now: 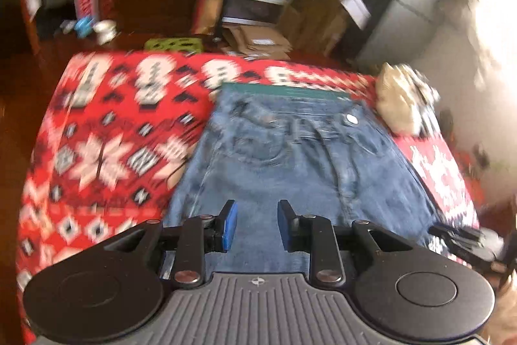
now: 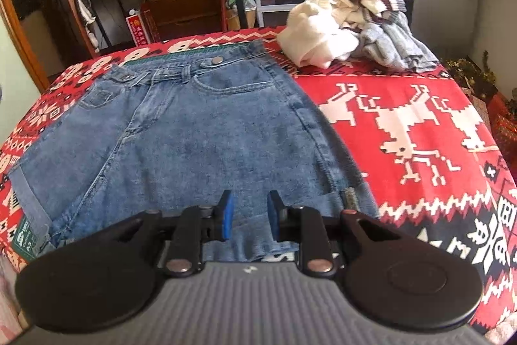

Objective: Fold clothes

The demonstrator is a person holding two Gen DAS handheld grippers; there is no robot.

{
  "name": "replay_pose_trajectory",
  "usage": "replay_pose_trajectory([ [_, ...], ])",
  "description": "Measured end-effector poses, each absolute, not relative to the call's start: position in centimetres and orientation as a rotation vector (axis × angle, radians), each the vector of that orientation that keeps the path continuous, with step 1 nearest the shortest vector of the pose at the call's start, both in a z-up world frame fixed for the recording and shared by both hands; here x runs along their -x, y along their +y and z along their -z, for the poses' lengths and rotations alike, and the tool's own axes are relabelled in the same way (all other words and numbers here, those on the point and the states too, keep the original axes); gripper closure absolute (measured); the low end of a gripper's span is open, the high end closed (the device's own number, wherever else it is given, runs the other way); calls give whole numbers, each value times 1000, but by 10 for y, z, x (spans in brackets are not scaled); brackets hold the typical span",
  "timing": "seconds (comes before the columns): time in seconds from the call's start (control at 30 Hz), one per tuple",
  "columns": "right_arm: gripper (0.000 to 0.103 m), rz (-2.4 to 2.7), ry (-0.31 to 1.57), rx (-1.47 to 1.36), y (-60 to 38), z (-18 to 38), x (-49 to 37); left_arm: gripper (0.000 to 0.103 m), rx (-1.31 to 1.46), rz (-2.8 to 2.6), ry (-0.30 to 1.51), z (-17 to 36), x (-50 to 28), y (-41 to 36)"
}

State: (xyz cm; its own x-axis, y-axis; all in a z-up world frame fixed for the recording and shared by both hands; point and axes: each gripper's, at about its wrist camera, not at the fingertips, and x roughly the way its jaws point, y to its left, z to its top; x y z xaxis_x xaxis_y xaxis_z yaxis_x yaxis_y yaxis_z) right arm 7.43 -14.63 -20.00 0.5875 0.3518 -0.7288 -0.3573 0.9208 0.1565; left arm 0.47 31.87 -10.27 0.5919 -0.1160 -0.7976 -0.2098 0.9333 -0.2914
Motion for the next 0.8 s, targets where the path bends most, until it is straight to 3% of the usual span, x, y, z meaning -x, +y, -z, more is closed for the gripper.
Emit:
replay_pose_trajectory([
  [0.3, 78, -354, 877, -16, -153, 205, -79, 80, 690, -142, 796, 188, 58, 373],
  [0.4, 78, -355, 883, -3, -146, 206, -80, 79, 771, -162, 720, 196, 70, 384],
  [0.8, 78, -389, 878, 35, -124, 202, -69, 79, 854, -215, 757, 219, 80, 399],
])
